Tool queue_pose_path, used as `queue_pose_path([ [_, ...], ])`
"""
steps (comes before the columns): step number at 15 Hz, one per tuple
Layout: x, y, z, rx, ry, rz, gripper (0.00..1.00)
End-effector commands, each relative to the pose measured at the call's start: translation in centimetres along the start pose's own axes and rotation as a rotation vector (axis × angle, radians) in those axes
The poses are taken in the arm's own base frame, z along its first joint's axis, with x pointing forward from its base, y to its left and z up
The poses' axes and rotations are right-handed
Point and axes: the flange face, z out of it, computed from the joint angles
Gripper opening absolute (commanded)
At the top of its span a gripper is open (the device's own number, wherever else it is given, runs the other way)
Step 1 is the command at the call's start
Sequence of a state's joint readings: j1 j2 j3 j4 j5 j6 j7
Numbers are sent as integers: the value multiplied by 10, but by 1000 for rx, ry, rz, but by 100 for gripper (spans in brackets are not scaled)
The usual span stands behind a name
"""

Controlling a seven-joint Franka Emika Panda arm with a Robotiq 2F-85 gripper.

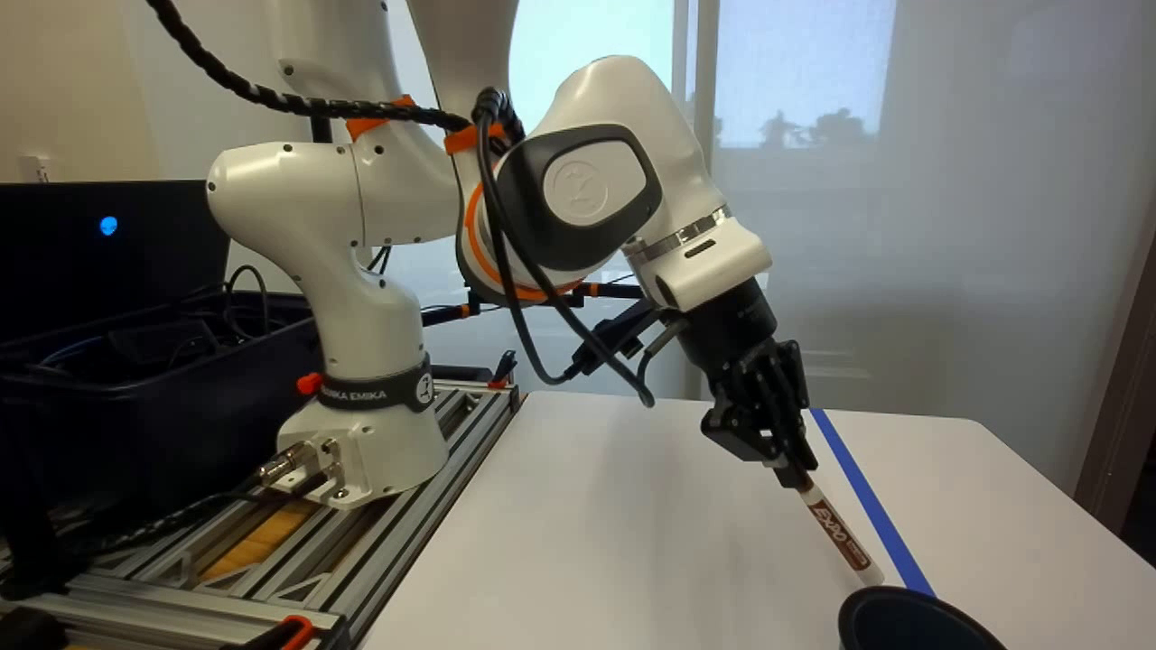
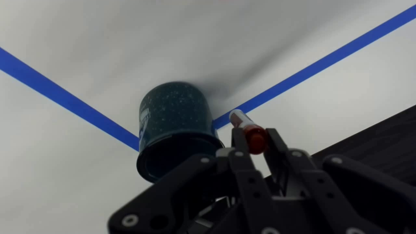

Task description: Remove the marker from the cup and put it on the table

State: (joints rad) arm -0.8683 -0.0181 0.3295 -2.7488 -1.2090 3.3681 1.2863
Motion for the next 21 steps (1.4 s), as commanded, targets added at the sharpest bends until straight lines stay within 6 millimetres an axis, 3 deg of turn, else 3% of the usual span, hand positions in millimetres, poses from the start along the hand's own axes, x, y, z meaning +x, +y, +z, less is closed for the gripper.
queue_pose_path([
  [1,-9,9,20,18,-59,-2,5],
  [6,-16,26,45,11,-122,-4,5],
  [13,-13,50,71,-11,-160,-8,5],
  [21,-13,56,87,-24,-182,-10,5],
])
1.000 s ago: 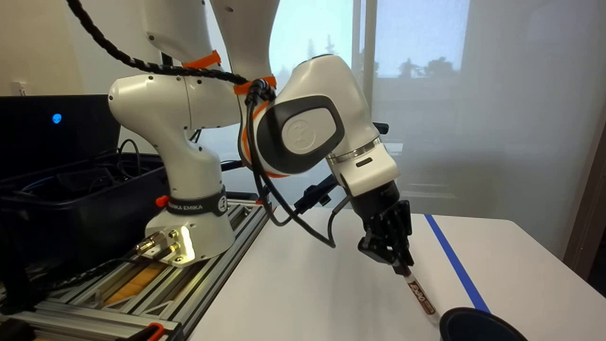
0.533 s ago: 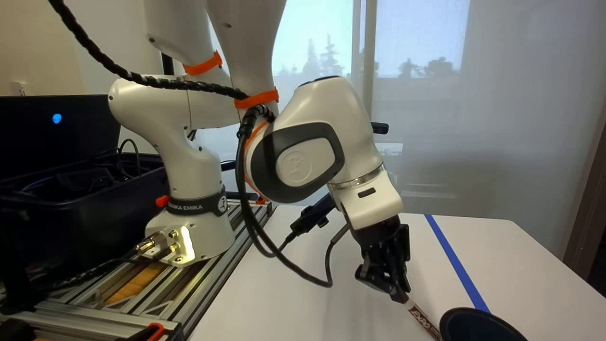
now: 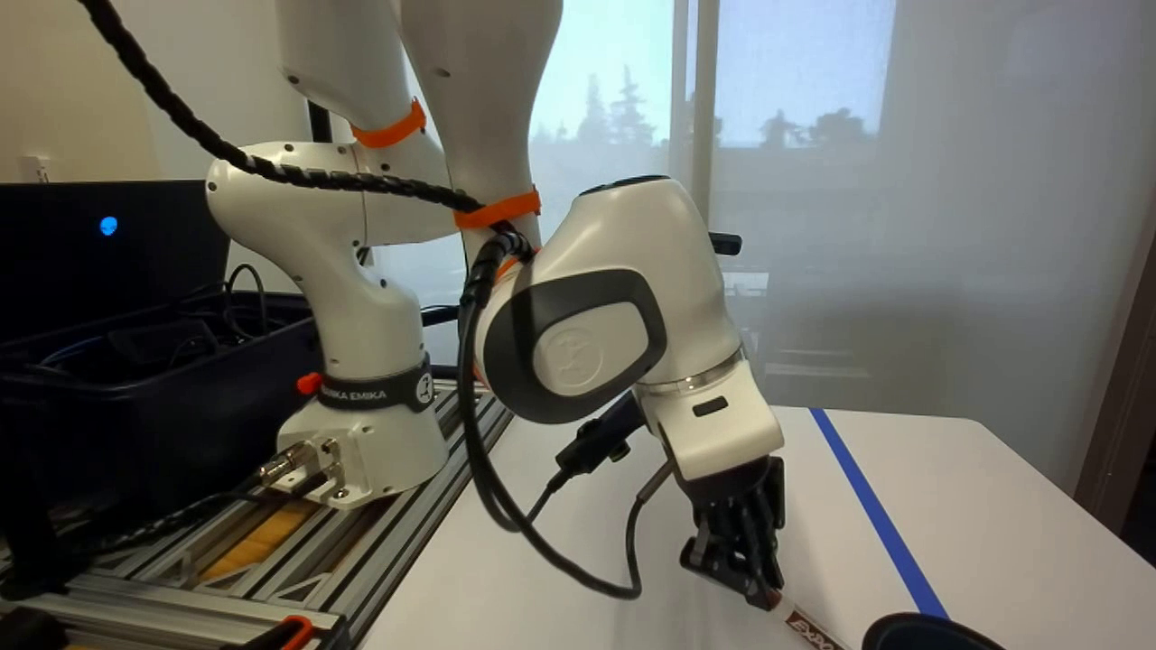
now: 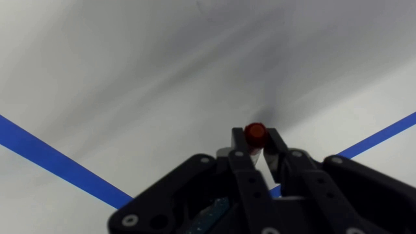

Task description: Remove the marker from the cup and put it on the table

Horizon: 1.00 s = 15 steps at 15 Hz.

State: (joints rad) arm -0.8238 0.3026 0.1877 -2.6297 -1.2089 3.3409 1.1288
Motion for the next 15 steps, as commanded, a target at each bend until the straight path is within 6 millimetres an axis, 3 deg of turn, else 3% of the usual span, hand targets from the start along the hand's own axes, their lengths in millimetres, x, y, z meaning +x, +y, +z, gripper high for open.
queue_pose_path([
  [1,4,1,9,-15,-8,-11,5],
  [2,4,0,9,-16,-9,-15,13],
  [3,3,-1,10,-18,-12,-20,45],
  [5,3,-5,10,-19,-11,-23,52],
  [11,13,-24,-9,-37,34,-39,98],
  [15,21,-44,-27,-58,80,-87,100],
])
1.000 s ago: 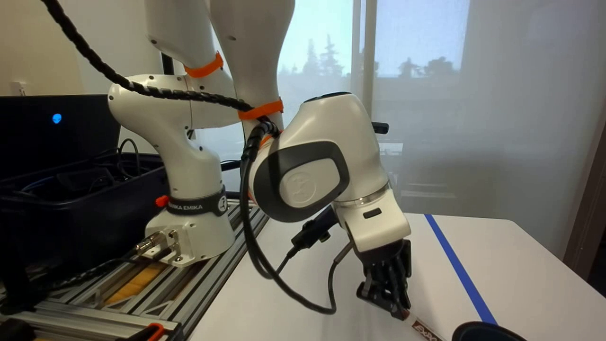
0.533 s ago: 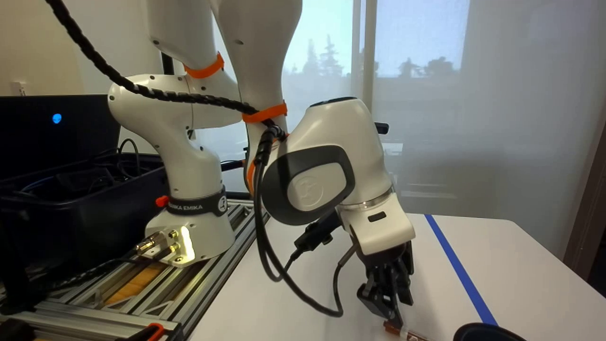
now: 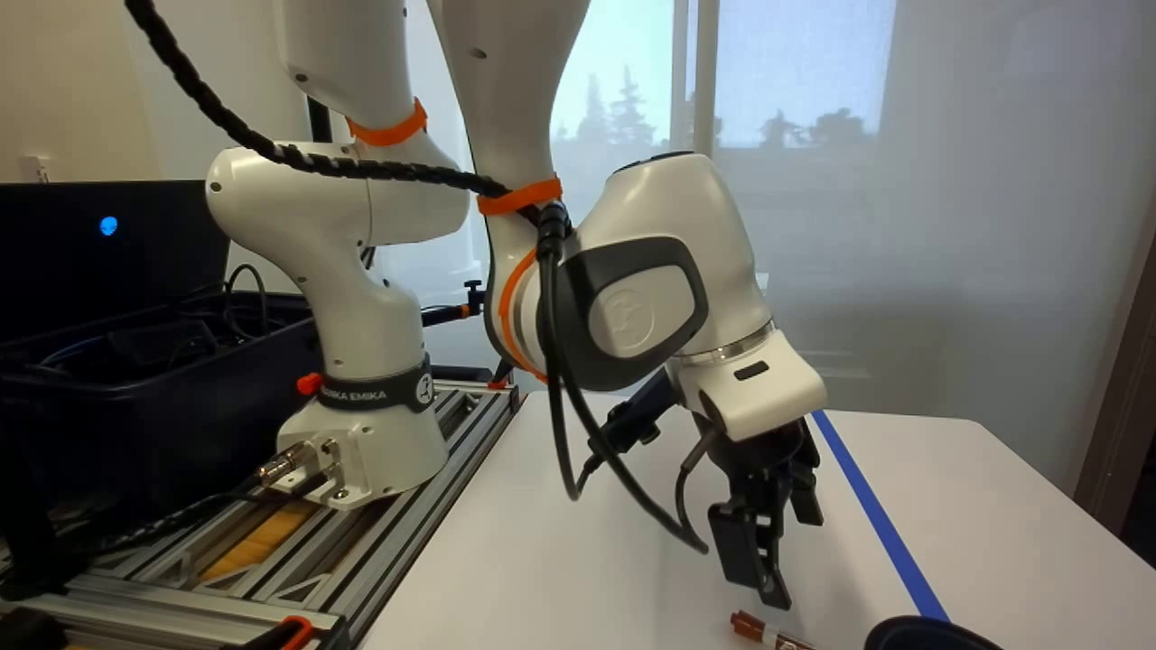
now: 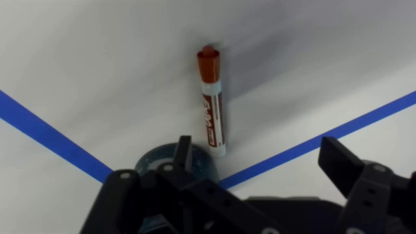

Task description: Remove the marker from the cup and put it on the table

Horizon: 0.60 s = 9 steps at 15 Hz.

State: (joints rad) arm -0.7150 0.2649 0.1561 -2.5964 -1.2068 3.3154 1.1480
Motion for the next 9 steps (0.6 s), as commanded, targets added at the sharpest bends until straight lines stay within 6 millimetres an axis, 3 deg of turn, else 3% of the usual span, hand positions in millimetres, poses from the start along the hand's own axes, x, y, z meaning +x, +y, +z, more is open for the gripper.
queue_pose_path([
  [1,8,-19,-24,-59,45,-33,100],
  [9,-4,-50,-31,-267,-123,-181,100],
])
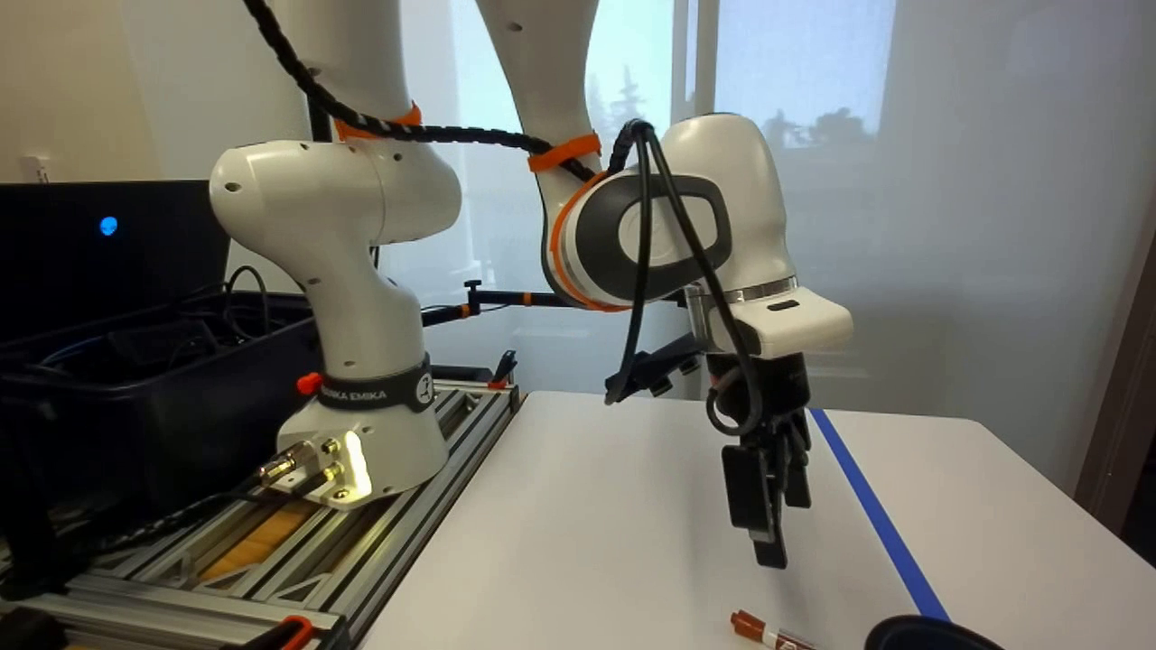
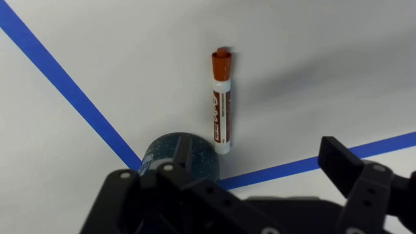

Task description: Remove the marker from the cup and put it on the table

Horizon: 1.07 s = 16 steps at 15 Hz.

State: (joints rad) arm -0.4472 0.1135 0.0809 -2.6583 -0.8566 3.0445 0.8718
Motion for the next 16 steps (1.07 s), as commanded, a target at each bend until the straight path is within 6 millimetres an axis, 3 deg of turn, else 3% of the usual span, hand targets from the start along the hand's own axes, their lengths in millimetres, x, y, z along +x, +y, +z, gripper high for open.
queue_pose_path([
  [1,-4,-8,-22,-86,-97,-97,100],
  [9,39,0,-86,-125,-295,-218,100],
  [10,35,-3,-69,-143,-255,-214,100],
  [16,36,-1,-68,-146,-271,-215,100],
])
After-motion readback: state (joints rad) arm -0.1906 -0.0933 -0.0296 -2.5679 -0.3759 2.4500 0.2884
